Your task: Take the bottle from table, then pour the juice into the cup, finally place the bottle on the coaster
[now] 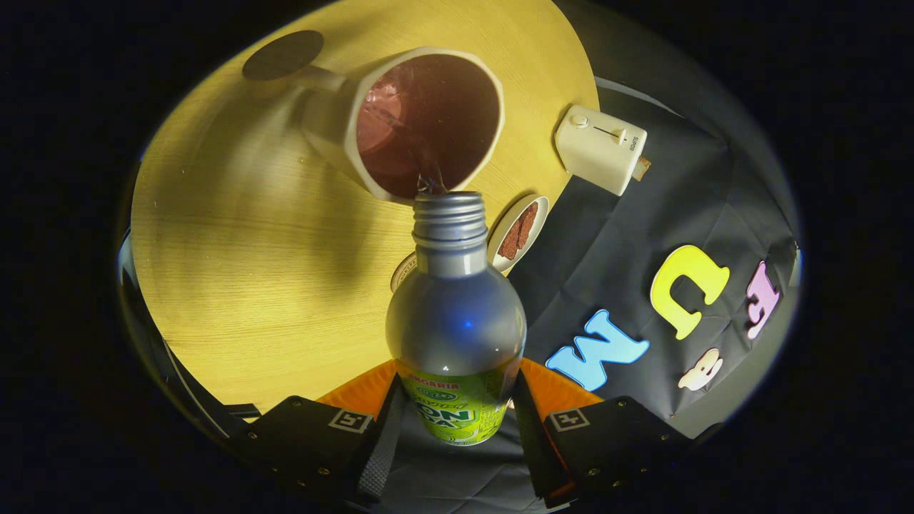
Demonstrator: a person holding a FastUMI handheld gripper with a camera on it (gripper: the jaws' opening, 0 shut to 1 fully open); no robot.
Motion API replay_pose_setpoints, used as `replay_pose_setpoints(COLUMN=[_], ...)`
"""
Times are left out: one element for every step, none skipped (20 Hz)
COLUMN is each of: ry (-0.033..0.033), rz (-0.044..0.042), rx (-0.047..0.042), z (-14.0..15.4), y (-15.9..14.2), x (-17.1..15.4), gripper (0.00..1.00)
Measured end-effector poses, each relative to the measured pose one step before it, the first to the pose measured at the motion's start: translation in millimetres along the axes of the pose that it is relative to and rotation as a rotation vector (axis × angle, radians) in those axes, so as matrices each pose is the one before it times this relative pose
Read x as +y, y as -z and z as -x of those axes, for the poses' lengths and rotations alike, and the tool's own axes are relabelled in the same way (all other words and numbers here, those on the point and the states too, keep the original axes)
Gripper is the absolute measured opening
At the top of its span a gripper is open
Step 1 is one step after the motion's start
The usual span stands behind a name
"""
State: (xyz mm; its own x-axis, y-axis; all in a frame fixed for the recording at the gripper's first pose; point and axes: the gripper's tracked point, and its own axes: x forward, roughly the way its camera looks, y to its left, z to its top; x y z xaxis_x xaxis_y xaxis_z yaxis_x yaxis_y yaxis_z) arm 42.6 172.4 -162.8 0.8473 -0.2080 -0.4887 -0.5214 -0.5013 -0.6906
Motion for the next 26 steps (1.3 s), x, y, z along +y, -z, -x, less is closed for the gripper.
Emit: replay_pose_setpoints(ry=[0.00632, 0.00354, 0.00882, 0.00718, 0.00192, 0.00199, 0.00523, 0.00775, 0.00107, 0.00165, 0.00018, -0.00436, -0.00915, -0.01512, -0.00562, 0.00356, 0.00367, -0.00057, -0.00097, -0.00214, -0.00718, -0.01127, -0.01167, -0.0185, -0.01675, -0.0117], rz=[0.00202, 0.0039, 0.00746, 0.0064, 0.00492, 0.0042, 0.00342, 0.00448, 0.00224, 0.00149, -0.00016, -0.00588, -0.01569, -0.01843, -0.00992, -0.00155, -0.00596, -0.01089, -0.01182, -0.01573, -0.02037, -0.02552, -0.03948, -0.04484, -0.03864, -0.03168], rx=[0.0077, 0.00875, 0.00654, -0.00026, -0.00332, -0.00386, -0.00005, 0.00387, 0.00075, -0.00362, -0.00496, -0.00447, -0.00191, -0.00412, -0.00018, -0.00319, -0.00296, -0.00642, -0.00498, -0.00721, -0.01162, -0.01295, -0.01556, -0.01651, -0.01353, -0.01813], z=[1.61, 0.9, 0.73, 0.81, 0.05, 0.23, -0.35, -0.39, -0.4, 0.46, -0.41, -0.61, -1.54, -0.21, -0.88, 0.05, -0.45, -0.05, 1.77, 0.52, 0.62, 0.33, 0.38, 0.47, 0.36, -0.98], y=[1.37, 1.27, 0.0, -0.53, -1.7, -1.25, -1.38, -0.16, -0.78, 0.02, -1.6, -0.15, 1.07, 0.94, 0.92, 0.31, 0.58, 0.72, 0.51, -0.41, 0.62, -1.71, -2.47, -2.26, -1.11, -2.57], x=[-0.41, -1.43, -1.03, -1.86, 0.57, 0.83, -1.37, -2.52, 0.85, -0.38, 0.2, 0.51, 2.33, 4.26, 2.29, -0.37, 0.06, 1.11, 2.03, 2.15, 2.78, 2.88, 2.75, 5.26, 5.67, 5.13], gripper=[0.75, 0.75, 0.75, 0.75, 0.75, 0.75, 0.75, 0.75, 0.75, 0.75, 0.75, 0.75, 0.75, 0.75, 0.75, 0.75, 0.75, 0.75, 0.75, 0.75, 0.75, 0.75, 0.75, 0.75, 0.75, 0.75])
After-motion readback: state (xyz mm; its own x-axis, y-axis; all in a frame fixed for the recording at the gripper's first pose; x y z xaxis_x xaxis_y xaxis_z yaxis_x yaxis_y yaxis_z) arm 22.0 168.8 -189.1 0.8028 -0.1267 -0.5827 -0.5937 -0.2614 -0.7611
